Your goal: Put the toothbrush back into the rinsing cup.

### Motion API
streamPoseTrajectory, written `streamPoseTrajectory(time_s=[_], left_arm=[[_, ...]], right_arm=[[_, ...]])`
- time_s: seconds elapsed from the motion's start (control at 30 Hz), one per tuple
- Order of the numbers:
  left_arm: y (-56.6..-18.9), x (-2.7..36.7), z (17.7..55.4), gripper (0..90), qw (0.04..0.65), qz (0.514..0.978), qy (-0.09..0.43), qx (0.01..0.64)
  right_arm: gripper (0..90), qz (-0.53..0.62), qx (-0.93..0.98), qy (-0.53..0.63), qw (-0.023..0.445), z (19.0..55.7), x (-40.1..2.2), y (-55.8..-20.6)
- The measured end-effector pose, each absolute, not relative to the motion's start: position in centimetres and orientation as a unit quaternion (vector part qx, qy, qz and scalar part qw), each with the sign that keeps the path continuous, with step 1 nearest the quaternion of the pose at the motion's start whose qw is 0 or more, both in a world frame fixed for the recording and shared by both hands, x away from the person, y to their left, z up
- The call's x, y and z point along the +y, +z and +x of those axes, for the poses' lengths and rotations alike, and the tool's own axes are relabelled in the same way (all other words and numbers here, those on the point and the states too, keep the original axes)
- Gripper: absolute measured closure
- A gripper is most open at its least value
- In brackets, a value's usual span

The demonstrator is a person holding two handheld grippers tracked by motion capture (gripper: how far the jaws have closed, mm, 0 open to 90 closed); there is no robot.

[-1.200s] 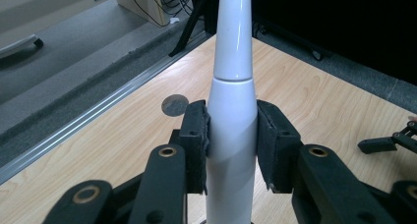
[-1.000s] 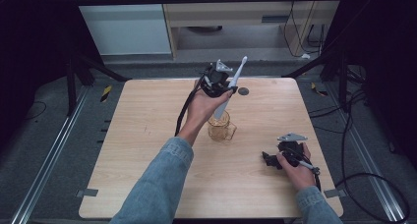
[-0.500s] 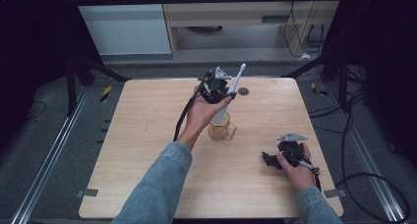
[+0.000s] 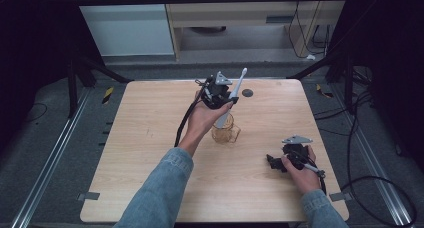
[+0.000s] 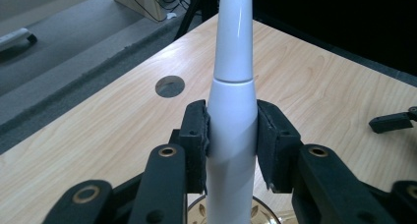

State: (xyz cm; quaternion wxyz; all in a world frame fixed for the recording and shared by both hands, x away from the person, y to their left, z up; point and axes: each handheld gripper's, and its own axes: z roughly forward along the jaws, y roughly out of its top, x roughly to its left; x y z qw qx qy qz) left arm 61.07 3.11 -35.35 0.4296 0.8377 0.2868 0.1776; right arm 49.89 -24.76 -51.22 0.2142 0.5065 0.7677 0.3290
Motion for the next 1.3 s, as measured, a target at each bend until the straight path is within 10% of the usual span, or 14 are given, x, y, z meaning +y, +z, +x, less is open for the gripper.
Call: streamPoseTrajectory(time_s=[1.3], left_arm=[[-38.4, 4.6, 60.3, 67.0, 0.409, 0.850, 0.173, 0.284]], right_arm=[[0.4, 0.506, 0.768, 0.328, 0.217, 49.9, -24.8, -51.3]])
